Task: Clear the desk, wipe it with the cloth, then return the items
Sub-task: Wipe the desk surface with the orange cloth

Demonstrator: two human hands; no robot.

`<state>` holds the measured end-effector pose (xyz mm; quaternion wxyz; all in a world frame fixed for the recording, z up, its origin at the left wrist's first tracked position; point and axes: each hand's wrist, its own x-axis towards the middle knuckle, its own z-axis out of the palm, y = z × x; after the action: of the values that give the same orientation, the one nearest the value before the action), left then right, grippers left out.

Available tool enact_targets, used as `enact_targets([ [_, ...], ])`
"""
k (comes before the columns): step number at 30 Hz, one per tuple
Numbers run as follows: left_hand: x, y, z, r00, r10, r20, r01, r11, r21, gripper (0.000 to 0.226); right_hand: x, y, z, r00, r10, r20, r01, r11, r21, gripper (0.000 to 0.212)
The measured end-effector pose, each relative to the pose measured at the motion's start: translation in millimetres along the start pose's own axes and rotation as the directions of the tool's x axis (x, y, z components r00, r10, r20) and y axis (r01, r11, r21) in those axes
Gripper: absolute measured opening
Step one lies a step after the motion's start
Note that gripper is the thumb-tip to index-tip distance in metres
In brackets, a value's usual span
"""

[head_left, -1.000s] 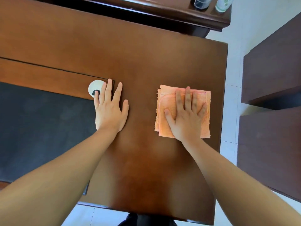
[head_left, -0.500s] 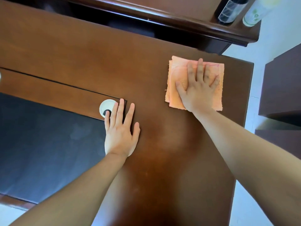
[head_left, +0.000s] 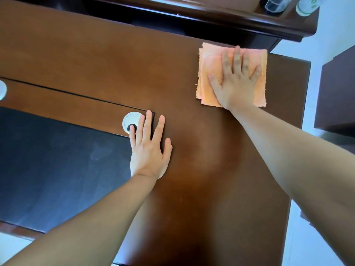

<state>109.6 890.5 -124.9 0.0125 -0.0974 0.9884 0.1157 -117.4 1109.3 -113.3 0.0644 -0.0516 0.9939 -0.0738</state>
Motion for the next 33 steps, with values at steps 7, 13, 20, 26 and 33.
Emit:
enact_targets([
  [7,-1.6,0.3,-3.2,1.000,0.008,0.015,-0.008,1.000,-0.029,0.064,-98.0,-16.0,16.8,0.998,0.057,-0.029,-0.056,0.998,0.019,0.080],
  [13,-2.3,-2.3,-13.9,0.998,0.047,0.038,-0.044,0.996,-0.080,0.060,-196.3,-34.5,36.0,0.988,0.137,-0.065,-0.137,0.991,-0.001,0.081],
  [20,-23.4,-66.3,-44.6,0.950,0.288,0.118,-0.224,0.896,-0.385,0.047,-315.7,-62.6,55.5,0.975,0.210,-0.071,-0.212,0.977,-0.023,0.080],
  [26,-95.2,-127.5,-47.0,0.924,0.382,0.024,-0.374,0.915,-0.153,0.049,-393.2,-90.7,72.2,0.964,0.243,-0.109,-0.245,0.970,-0.004,0.080],
  [33,-100.8,-124.1,-43.8,0.941,0.335,-0.034,-0.337,0.930,-0.149,0.048,-453.4,-123.8,93.8,0.950,0.276,-0.148,-0.280,0.960,-0.007,0.081],
])
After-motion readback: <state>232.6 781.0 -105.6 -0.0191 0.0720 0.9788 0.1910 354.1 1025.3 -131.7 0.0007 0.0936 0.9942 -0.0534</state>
